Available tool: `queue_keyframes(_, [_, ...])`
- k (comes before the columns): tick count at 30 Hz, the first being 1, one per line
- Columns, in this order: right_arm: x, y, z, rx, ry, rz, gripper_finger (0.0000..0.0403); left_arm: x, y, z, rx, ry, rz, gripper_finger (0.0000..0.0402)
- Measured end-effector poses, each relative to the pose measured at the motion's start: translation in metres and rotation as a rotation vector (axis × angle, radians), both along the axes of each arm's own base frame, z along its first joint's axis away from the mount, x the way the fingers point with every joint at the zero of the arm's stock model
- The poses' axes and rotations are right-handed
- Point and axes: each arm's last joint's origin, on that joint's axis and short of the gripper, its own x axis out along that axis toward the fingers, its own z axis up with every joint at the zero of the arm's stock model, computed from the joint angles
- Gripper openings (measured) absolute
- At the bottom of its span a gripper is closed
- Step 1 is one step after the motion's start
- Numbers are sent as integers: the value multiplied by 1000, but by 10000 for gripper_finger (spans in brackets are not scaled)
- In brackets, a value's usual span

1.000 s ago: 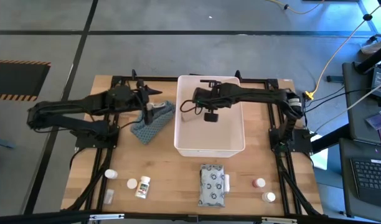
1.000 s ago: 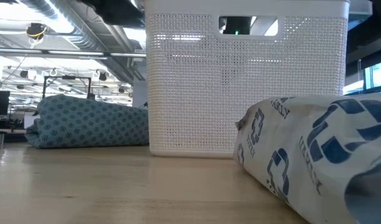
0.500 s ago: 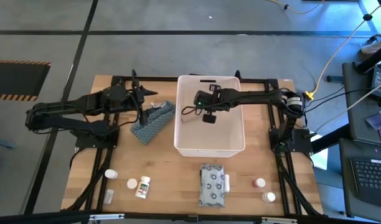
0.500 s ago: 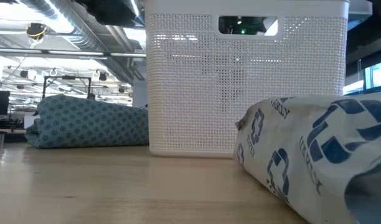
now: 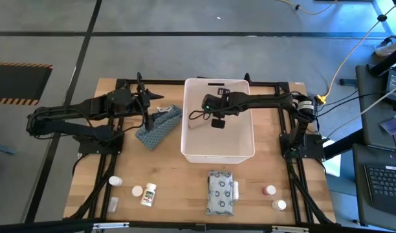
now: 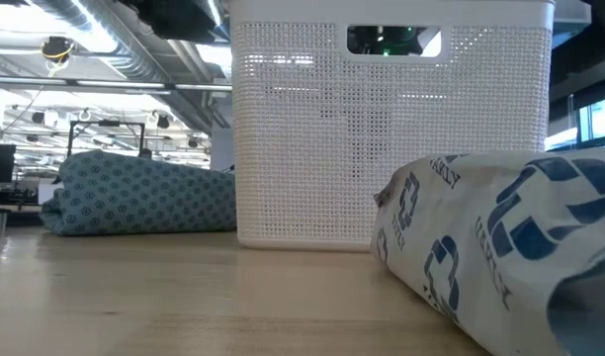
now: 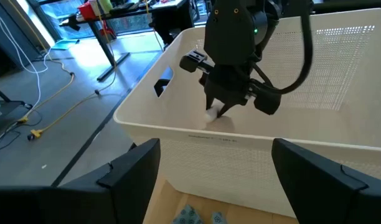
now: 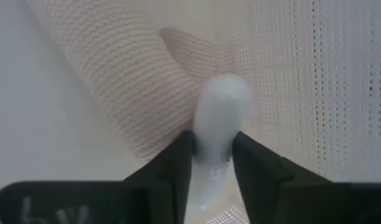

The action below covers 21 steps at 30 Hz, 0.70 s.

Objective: Pick & place medical supplies in basket/bin
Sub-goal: Put the right white rolled gauze into the white bin, then put the white rolled gauze into the white bin

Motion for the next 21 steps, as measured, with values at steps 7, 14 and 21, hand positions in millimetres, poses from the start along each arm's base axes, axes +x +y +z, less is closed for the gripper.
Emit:
queue_keyframes(7, [1,0,7,6,-3,-25,193,0,0,0,0,0,0,301])
queue_keyframes(14, [4,-1,45,-3,-12,-72,223,0,0,0,0,0,0,301])
queue_keyframes(21, [1,3,98,6,-33,-113,225,0,0,0,0,0,0,302])
